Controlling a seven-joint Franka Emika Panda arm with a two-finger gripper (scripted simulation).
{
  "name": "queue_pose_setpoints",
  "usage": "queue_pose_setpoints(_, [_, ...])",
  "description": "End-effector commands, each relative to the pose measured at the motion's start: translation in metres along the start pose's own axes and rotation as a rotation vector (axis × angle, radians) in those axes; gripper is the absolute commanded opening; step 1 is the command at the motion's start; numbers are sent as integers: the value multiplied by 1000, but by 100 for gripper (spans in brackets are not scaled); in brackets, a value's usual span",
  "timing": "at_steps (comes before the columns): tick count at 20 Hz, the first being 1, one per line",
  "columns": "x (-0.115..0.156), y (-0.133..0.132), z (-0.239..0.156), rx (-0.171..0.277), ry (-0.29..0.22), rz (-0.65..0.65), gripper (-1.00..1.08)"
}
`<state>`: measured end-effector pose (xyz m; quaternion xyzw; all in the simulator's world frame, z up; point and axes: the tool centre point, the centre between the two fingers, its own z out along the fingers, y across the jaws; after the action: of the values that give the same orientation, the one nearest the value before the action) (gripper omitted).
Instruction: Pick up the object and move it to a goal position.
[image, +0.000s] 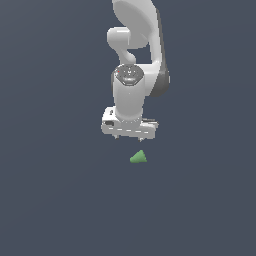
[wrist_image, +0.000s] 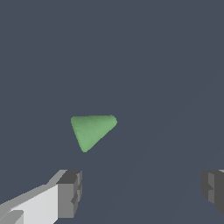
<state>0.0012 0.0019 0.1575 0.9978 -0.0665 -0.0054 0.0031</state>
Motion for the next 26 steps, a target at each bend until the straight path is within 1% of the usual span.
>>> queue_pose_setpoints(1, [1,-3,4,2,0,48,100])
queue_pose_setpoints(26, [15,-35,58,11,2,690,100])
